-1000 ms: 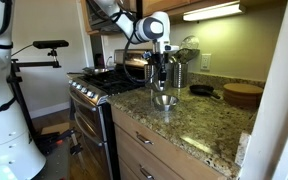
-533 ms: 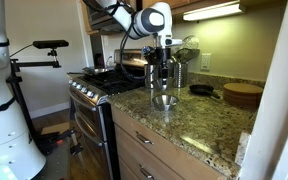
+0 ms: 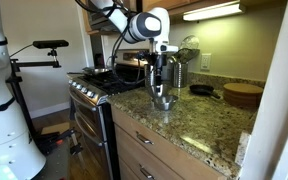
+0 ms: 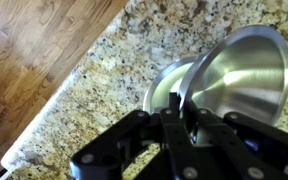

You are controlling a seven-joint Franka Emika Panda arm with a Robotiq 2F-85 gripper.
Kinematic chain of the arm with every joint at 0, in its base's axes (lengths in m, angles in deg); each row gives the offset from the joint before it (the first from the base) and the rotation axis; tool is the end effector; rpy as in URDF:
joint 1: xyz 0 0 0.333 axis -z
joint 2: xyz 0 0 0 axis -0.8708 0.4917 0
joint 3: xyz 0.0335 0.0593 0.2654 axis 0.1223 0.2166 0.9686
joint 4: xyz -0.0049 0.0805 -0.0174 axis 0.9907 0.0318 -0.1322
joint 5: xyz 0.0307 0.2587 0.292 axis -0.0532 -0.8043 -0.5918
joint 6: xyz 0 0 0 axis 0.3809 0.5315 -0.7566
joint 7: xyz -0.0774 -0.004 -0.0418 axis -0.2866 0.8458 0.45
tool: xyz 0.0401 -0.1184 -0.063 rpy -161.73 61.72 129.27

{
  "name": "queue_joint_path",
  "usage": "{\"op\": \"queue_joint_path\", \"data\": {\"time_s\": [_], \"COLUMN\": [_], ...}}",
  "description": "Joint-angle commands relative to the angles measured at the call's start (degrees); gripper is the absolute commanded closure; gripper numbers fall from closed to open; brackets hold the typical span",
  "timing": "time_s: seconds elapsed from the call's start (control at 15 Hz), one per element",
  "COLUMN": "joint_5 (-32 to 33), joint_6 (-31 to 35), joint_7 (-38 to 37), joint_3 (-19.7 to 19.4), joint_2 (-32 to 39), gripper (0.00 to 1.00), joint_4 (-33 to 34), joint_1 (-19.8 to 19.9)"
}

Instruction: Stack the bowls

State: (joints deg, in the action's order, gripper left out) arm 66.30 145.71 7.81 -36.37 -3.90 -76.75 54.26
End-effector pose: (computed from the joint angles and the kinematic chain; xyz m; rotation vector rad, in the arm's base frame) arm 0.5606 0.0128 0.2698 2.8863 -0.9084 -0.0442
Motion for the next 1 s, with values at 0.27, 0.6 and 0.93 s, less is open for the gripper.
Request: {"op": "queue_joint_path", "data": {"time_s": [0.27,0.6,0.93], "joint_5": [1.16,0.5,-0.96], "joint_6": [-0.1,0.03,0.62], "joint_7": [-3.25,-2.82,-2.47], "joint_3": [0.07,0.03,0.19], "joint_2": [-3.04,-2.16,-1.25], "gripper": [0.92,0.93,0.92], "joint_4": [-4.31,-3.37,-2.39], "joint_1": [2.21,3.2,3.71]}}
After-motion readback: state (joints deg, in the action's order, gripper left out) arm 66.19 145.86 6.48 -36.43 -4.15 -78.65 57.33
